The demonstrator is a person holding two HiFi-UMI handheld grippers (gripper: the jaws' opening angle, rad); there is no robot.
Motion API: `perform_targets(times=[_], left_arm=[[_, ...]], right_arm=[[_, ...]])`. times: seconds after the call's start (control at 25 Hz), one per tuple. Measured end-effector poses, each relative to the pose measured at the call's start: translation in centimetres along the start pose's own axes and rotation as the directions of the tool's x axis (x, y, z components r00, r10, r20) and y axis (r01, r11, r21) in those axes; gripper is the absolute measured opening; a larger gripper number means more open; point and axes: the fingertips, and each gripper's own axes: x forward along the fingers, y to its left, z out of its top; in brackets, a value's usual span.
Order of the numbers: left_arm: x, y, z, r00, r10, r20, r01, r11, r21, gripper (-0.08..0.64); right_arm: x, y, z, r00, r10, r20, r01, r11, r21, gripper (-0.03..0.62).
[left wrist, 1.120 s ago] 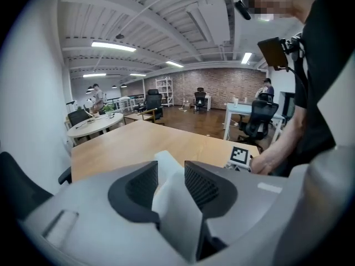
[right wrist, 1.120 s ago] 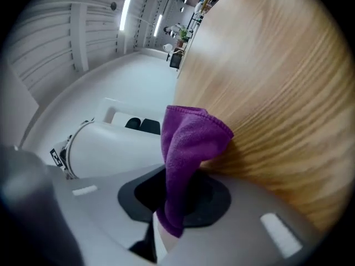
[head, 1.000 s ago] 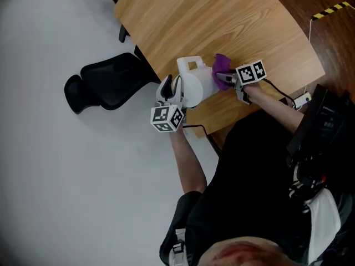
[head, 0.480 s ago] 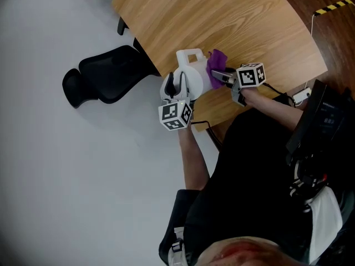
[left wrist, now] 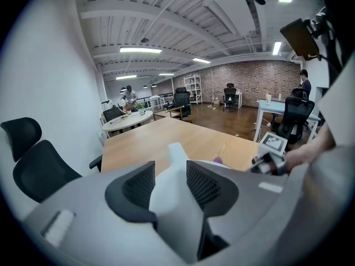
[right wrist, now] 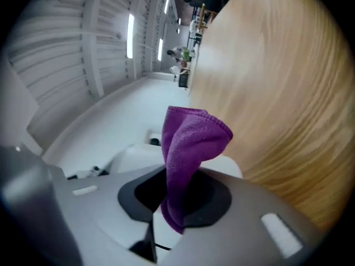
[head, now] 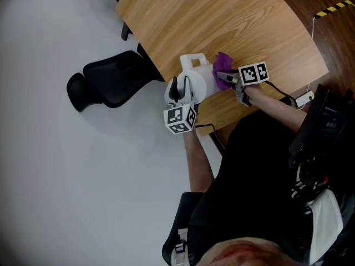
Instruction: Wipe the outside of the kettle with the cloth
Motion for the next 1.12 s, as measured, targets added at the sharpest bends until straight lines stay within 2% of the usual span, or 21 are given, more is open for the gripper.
perform_targets(times=[0.04, 0.12, 0.2, 0.32, 0.44, 0.6, 0.68, 0.72, 0.8, 0.88, 0.92, 0.96, 1.04, 1.12], left_arm=[[0.0, 0.0, 0.1, 1.000, 0.003, 0.001, -0.003, 1.000, 0.003, 0.083], [0.1, 0.0, 0.1, 1.000, 0.008, 0.004, -0.008, 1.000, 0.007, 0.083], [0.2, 0.0, 0.1, 1.000, 0.010, 0.004, -0.010, 1.000, 0.010, 0.083], [0.2, -0.3, 0.1, 1.000, 0.009, 0.002, -0.009, 1.000, 0.013, 0.083], [0.2, -0.6, 0.3, 1.000, 0.007, 0.003, -0.007, 1.000, 0.017, 0.083], [0.0, -0.7, 0.6, 1.000, 0.006, 0.005, -0.006, 1.000, 0.018, 0.081], [0.0, -0.7, 0.4, 1.000, 0.006, 0.004, -0.006, 1.000, 0.016, 0.081], [0.1, -0.7, 0.4, 1.000, 0.006, 0.004, -0.006, 1.000, 0.016, 0.081], [0.4, -0.7, 0.7, 1.000, 0.005, 0.006, -0.005, 1.000, 0.021, 0.081], [0.4, -0.8, 0.8, 1.000, 0.004, 0.004, -0.004, 1.000, 0.027, 0.081], [0.3, -0.9, 0.8, 1.000, 0.004, 0.003, -0.005, 1.000, 0.029, 0.081], [0.2, -0.9, 0.8, 1.000, 0.006, 0.003, -0.006, 1.000, 0.031, 0.081], [0.2, -0.9, 1.0, 1.000, 0.014, 0.012, -0.014, 0.999, 0.033, 0.081], [0.3, -1.1, 1.3, 1.000, 0.021, 0.020, -0.022, 0.999, 0.032, 0.083]], right_arm=[[-0.5, 3.7, 0.8, 0.995, 0.094, 0.043, -0.093, 0.996, -0.014, 0.058], [-1.4, 10.0, 1.7, 0.965, 0.244, 0.100, -0.239, 0.969, -0.059, 0.058], [-1.5, 12.3, 1.5, 0.950, 0.290, 0.113, -0.281, 0.955, -0.094, 0.058], [-0.9, 8.2, 0.2, 0.972, 0.199, 0.124, -0.193, 0.979, -0.066, 0.058], [-0.3, 0.8, -0.7, 0.993, 0.017, 0.120, -0.014, 1.000, -0.027, 0.058], [0.5, -7.9, -1.7, 0.978, -0.203, 0.043, 0.203, 0.979, 0.017, 0.058], [0.7, -10.1, -2.1, 0.969, -0.246, -0.008, 0.246, 0.968, 0.045, 0.058], [0.7, -10.3, -1.9, 0.970, -0.242, -0.028, 0.243, 0.968, 0.064, 0.058], [0.6, -8.6, -0.8, 0.984, -0.174, -0.034, 0.176, 0.979, 0.106, 0.059], [0.1, -3.6, 1.0, 1.000, -0.018, 0.019, 0.016, 0.992, 0.124, 0.058], [-0.2, -0.2, 2.0, 0.996, 0.077, 0.047, -0.081, 0.992, 0.095, 0.058], [-0.5, 3.4, 2.9, 0.984, 0.171, 0.059, -0.173, 0.984, 0.041, 0.058], [-0.9, 9.9, 4.2, 0.947, 0.319, 0.023, -0.317, 0.945, -0.086, 0.058], [-0.5, 12.7, 4.3, 0.927, 0.373, -0.041, -0.374, 0.914, -0.156, 0.058]])
